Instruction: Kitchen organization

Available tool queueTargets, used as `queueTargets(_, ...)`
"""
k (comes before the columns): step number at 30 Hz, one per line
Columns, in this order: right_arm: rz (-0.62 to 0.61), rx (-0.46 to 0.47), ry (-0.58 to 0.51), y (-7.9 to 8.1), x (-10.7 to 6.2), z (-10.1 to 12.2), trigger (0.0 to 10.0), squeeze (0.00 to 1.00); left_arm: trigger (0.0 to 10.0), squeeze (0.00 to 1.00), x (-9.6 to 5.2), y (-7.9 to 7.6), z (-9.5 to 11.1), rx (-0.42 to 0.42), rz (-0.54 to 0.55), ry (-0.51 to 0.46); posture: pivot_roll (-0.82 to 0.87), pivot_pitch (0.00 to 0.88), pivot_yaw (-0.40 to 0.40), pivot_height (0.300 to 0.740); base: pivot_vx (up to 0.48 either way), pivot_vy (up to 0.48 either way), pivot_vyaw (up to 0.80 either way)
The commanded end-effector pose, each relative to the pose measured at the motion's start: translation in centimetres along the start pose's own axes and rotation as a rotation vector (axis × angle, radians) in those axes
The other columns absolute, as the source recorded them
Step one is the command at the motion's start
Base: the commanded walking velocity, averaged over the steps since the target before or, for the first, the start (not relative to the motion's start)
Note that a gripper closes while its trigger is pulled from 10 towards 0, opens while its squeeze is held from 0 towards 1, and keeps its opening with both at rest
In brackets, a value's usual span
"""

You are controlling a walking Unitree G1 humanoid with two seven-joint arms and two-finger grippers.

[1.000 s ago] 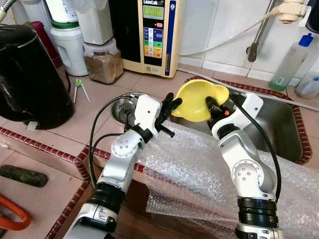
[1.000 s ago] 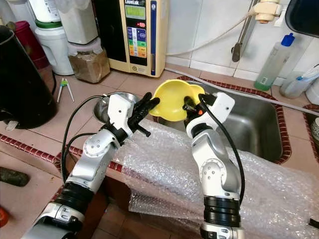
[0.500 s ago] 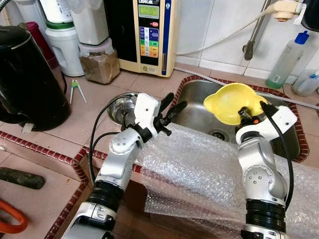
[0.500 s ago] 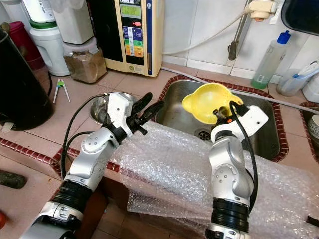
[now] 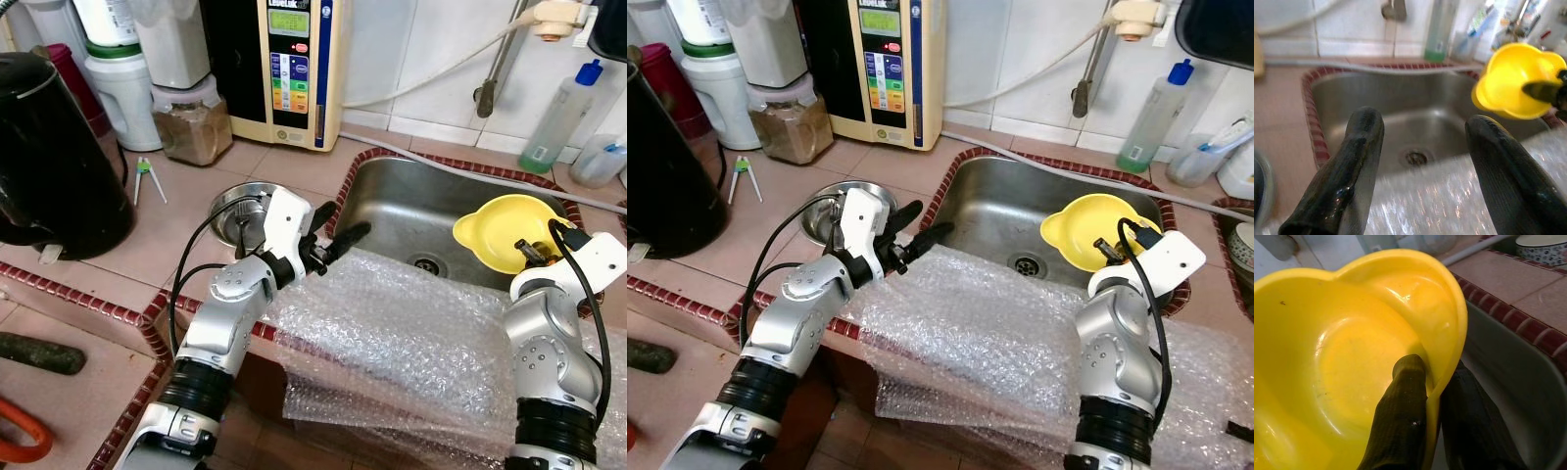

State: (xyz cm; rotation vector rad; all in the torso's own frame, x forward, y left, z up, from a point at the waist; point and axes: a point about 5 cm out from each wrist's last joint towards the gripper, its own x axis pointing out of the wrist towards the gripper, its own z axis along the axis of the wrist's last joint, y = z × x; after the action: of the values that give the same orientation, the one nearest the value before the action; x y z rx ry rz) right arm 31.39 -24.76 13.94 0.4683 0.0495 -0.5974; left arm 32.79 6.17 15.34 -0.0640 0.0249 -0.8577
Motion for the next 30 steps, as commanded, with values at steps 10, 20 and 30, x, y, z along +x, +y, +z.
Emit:
queueTargets(10,-0.058,-0.071,0.004,-0.8,0.9,-0.4,0.0,0.0,10.0,1.0,-0.5,-0.5,-0.6,0.062,-0.035,0.13,-0.02,0.032,-0.004,0.74,0.0,0.0,0.0)
queueTargets(20,0.072,-0.011,0.078,2.1,1.2,-2.5,10.0,1.0,10.0,1.0,0.1,-0.8,-0.4,0.067,-0.033,0.131,-0.03,0.026,0.001,0.74,0.0,0.0,0.0)
queueTargets(30,0.155,-0.063,0.103,4.0,1.9,-3.6,10.0,1.0,10.0,1.0,0.3,-0.9,-0.6,0.066,-0.019,0.138,-0.03,0.023,0.004,0.74,0.0,0.0,0.0)
